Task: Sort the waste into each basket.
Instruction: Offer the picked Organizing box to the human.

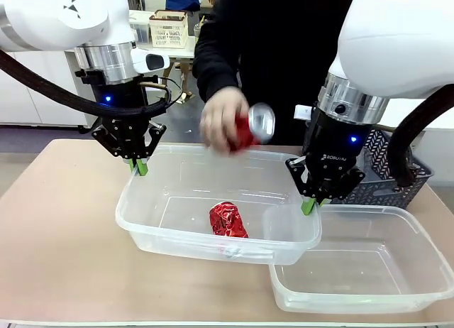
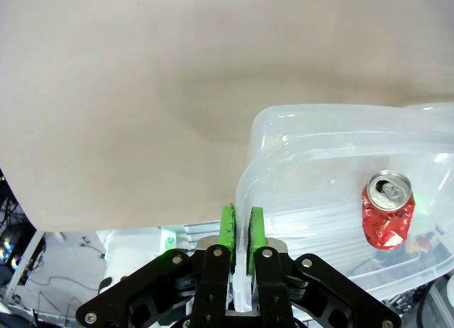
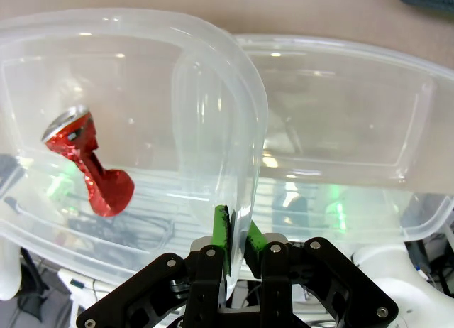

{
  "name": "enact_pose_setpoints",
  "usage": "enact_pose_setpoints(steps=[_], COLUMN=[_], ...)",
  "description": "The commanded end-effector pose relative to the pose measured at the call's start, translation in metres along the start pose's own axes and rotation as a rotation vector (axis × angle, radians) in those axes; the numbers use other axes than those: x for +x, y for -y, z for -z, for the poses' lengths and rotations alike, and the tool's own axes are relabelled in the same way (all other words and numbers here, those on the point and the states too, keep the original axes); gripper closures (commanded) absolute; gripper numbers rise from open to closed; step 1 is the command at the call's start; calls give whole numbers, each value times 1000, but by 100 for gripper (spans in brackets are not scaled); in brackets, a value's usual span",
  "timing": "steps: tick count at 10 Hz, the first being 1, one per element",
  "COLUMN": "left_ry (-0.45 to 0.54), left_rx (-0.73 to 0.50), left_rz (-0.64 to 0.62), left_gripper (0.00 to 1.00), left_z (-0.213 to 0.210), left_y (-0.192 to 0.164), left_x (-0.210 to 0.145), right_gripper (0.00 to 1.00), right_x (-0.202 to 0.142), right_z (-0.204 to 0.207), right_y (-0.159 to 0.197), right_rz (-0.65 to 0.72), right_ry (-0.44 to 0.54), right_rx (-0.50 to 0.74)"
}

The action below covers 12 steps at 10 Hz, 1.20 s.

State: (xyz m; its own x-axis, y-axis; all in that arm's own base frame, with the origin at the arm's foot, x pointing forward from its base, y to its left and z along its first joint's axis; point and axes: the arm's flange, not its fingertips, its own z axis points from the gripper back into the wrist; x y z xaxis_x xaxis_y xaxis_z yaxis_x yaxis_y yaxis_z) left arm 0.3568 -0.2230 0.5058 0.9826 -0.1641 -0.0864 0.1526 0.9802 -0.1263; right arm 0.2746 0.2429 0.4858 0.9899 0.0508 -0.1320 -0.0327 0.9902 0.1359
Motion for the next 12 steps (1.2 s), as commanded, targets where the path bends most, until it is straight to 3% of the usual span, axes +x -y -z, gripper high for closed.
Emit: enact_pose_setpoints(steps=[1,12], left_ry=[1,1], left_rx=[-3,-3], left_rz=[0,0], left_gripper=[90,90], left_z=[-4,-4], left_y=[2,2], left_x=[0,0], right_gripper=[92,92], right_x=[1,1], right_z=[-4,-4], right_y=[1,1], right_rz=[-33,-33], right_ry=[0,0], right_rx=[-6,-6])
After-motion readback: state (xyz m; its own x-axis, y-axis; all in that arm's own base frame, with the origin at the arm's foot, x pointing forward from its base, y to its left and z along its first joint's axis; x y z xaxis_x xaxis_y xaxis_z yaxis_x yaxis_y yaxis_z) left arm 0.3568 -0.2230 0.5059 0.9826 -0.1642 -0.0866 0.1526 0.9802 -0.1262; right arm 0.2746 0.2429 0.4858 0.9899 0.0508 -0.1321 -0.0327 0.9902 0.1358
